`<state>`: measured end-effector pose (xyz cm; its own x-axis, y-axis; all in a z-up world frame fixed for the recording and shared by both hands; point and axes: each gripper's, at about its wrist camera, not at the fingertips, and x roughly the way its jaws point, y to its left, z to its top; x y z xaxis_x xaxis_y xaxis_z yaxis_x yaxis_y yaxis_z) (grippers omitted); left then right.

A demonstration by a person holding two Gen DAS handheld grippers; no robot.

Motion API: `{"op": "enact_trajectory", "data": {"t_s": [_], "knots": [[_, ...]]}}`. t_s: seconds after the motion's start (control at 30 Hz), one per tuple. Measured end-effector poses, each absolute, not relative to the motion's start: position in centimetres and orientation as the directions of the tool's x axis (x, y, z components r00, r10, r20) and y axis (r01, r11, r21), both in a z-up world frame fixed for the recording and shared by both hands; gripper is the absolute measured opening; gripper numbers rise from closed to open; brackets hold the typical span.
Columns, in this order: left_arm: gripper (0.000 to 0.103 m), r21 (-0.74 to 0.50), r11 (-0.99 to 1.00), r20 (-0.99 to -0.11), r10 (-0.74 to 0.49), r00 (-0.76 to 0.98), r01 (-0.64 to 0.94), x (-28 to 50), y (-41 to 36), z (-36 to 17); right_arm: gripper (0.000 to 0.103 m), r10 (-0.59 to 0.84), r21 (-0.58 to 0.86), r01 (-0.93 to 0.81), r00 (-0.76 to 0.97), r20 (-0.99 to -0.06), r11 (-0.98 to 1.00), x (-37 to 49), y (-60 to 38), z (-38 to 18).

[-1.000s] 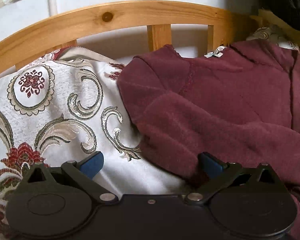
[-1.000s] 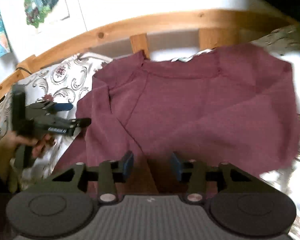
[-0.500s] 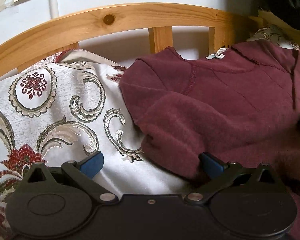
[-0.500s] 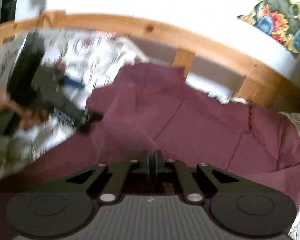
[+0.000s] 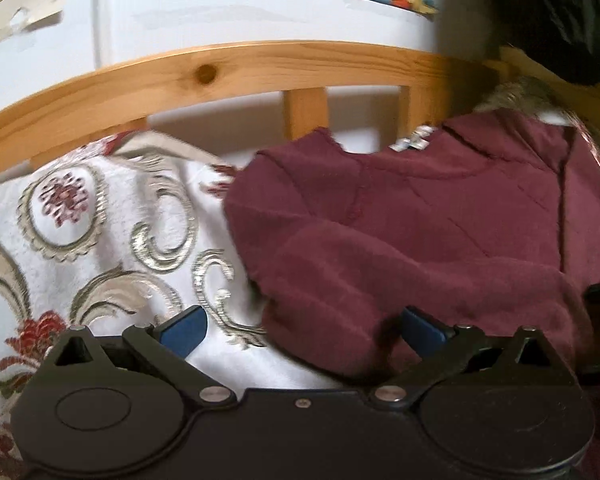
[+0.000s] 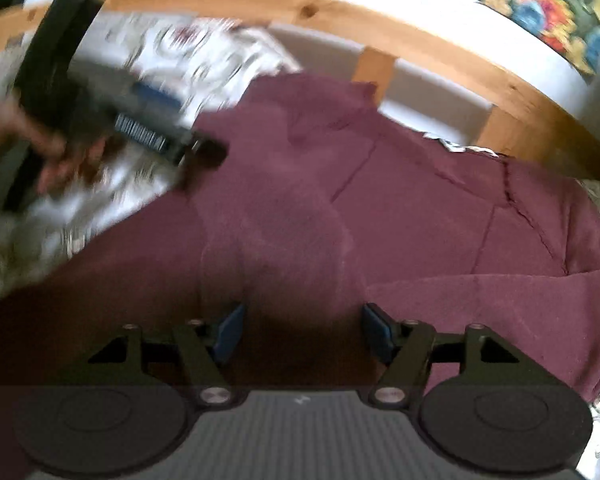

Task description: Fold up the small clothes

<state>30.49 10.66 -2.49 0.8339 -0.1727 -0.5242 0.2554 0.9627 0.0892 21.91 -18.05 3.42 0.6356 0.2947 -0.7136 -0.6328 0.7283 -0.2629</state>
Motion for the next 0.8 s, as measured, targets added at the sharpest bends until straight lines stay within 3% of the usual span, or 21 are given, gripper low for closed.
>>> {"op": "enact_trajectory", "data": {"t_s": [0.2,0.5,0.7,0.8], "knots": [[0.103,0.226,0.924,-0.58,-0.126,0.805,0.308,30.5,8.7,-4.0,0.083,0.23,-0.315,-0.591,0.667,-0.709,0.742,20.6,-19.3,3.4],[0.103,0.244,0.918,-0.607,-0.108,0.788,0.313,30.7,8.7,-3.7,0.101,0.092,-0.319,-0.472,0.662,-0.744,0.822,17.0,-25.2,3.0],[0.102,0.291,0.904,-0.674,-0.039,0.737,0.314,29.8,7.7,-1.8,0.102,0.113,-0.196,-0.385,0.649,-0.752,0.902,14.8,-28.7,3.9],[0.102,0.359,0.874,-0.662,-0.009,0.75,0.327,28.3,6.7,0.3,0.102,0.141,-0.155,-0.369,0.66,-0.738,0.916,13.5,-30.0,4.1]]}}
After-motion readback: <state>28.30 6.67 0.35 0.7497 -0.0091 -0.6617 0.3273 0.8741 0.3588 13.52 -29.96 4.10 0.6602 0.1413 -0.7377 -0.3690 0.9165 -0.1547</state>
